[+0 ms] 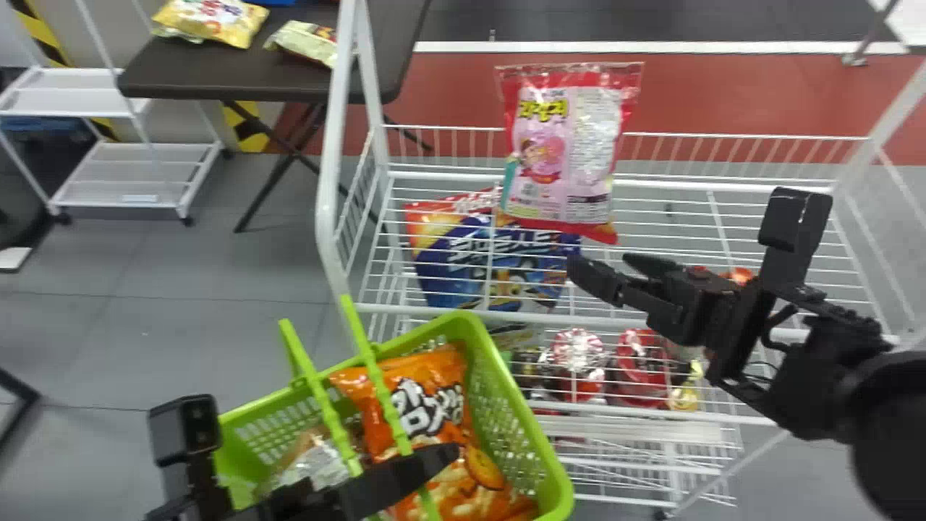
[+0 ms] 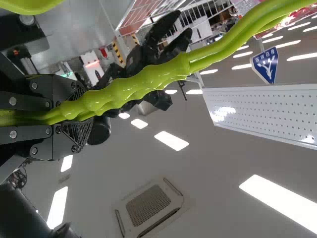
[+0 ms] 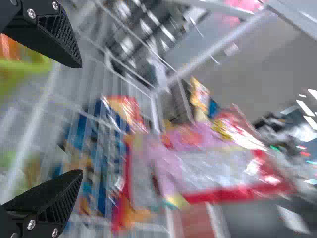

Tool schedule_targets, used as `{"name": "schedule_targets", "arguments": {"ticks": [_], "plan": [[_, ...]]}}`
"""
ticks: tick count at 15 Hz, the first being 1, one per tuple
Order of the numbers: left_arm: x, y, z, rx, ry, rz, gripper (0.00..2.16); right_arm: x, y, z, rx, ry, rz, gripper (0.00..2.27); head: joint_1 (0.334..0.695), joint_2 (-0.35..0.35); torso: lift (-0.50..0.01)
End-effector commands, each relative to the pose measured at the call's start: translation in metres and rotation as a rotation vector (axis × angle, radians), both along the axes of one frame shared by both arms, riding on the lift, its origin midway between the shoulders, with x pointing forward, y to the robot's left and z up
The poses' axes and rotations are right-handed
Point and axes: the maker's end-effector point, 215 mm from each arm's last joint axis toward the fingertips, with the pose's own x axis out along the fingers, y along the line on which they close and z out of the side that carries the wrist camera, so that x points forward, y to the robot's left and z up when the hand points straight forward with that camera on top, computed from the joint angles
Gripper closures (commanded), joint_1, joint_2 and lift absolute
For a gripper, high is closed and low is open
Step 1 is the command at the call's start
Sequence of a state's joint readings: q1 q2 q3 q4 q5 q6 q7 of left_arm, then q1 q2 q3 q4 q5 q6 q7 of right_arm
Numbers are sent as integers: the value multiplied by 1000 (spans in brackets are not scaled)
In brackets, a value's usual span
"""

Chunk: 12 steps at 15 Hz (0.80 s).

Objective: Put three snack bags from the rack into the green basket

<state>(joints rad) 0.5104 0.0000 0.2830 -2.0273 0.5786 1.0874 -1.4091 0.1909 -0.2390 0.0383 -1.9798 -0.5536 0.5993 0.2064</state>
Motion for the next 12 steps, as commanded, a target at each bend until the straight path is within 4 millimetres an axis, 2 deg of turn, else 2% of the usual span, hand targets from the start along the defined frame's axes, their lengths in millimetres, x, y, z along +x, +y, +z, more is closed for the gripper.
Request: {"name": "schedule_targets", "arguments": {"ticks": [1,3,6,10,12], "plan": [[-1,-4,-1,13,-2,-7,2145,9,-29,5,-100,-161,-106,56,695,-72,0],[-4,-9,-6,48,1,-16,2145,-2,-41,0,-158,-256,-170,56,695,-112,0],[-8,-17,-10,97,-3,-30,2145,-30,-58,-15,-213,-286,-251,66,695,-166,0],[-11,-18,-15,130,1,-32,2145,-67,-82,-11,-234,-352,-308,70,695,-229,0],[-11,-19,-16,131,2,-34,2145,-75,-96,-16,-252,-347,-323,70,695,-251,0]]}}
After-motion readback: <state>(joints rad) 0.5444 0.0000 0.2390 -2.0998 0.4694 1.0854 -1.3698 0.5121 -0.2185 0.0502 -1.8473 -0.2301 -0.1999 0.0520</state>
